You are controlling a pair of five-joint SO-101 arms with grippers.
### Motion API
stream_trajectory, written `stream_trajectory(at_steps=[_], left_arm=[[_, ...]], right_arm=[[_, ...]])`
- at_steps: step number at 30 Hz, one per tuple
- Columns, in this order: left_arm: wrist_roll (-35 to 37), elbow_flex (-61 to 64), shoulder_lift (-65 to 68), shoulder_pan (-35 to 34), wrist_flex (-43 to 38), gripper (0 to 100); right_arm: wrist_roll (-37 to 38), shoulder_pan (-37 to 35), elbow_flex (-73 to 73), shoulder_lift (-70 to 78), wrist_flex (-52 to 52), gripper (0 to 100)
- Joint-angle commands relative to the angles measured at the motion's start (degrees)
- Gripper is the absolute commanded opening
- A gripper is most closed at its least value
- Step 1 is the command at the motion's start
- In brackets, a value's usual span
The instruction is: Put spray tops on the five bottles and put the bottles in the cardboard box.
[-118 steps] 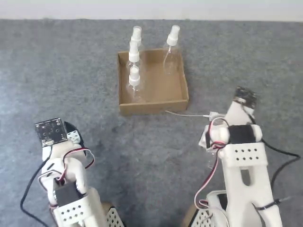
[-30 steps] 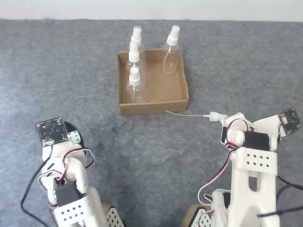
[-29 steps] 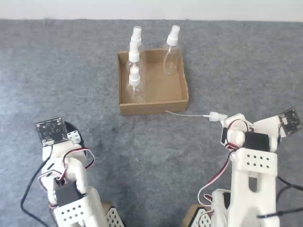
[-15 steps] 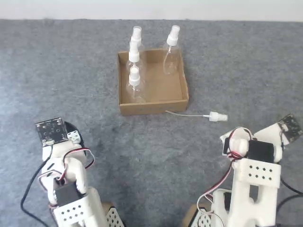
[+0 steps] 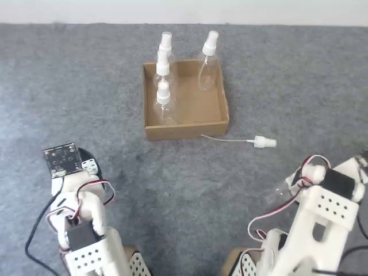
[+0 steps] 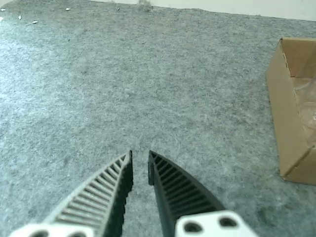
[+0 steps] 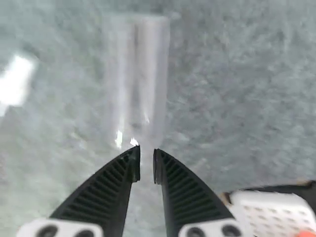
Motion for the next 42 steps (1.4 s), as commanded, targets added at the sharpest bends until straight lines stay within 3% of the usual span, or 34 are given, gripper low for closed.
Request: stream_trajectory(at_steps=[1,11,21,36,42], left_arm=[[-0.09,-0.40,-1.05,0.00,-0.62,5],[-0.09,-0.40,-1.05,0.00,-0.62,5],[-0.09,-0.40,-1.05,0.00,-0.62,5],[-0.09,-0.40,-1.05,0.00,-0.62,5],[-0.09,-0.40,-1.05,0.00,-0.62,5]], right_arm=[[5.98,1.89,-3.78,5.49,2.07,1.3],[13.63,1.98,-3.78,16.84,1.80,1.7],[14.33,1.36,-1.41,26.07,-11.21,1.3],[14.07,-16.66,-1.93,31.87,-22.02,1.3],[14.33,-17.89,-9.85,31.87,-14.11,1.3]])
